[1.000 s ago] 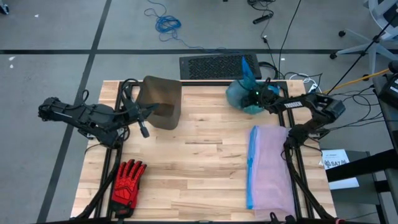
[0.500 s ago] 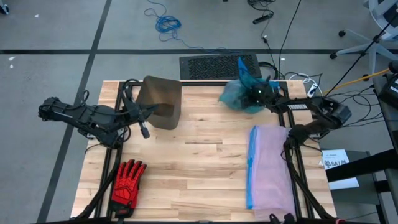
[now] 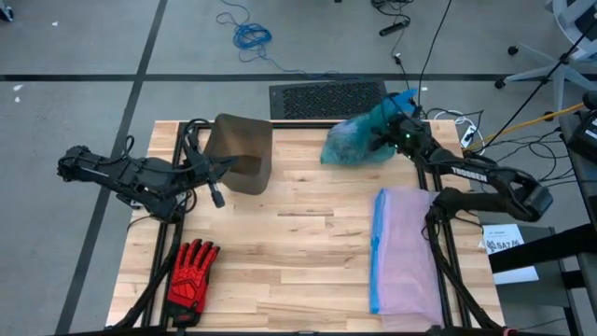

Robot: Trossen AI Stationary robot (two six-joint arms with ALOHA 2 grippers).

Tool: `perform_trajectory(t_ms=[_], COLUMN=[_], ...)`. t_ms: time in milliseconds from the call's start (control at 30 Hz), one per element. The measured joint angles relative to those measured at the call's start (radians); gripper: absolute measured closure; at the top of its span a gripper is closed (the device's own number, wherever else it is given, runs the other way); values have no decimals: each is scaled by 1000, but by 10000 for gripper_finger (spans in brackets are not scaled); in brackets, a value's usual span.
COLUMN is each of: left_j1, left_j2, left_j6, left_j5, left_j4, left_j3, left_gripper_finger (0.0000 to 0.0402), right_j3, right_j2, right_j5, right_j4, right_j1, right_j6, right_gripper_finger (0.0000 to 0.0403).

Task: Place trash/remove bag and relplace
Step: Remove the trash bag from the trash bin

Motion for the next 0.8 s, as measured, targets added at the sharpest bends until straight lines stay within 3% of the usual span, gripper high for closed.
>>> perform_trajectory(t_ms=[133, 267, 567, 800], left_j1=[0, 0, 0, 0], left_j2=[0, 0, 0, 0], left_j6=[0, 0, 0, 0], left_j5=[0, 0, 0, 0], left_j4=[0, 0, -1, 0], left_j3=[0, 0, 0, 0], left_gripper_finger=[402, 402, 402, 402], right_j3=[0, 12, 210, 314], right_j2=[-59, -122, -173, -111], right_j5=[0, 0, 1, 37], right_j4=[0, -5, -223, -461], right_j1=[0, 0, 0, -2], right_j6=[-19, -60, -97, -113], right_gripper_finger=[140, 121, 120, 120])
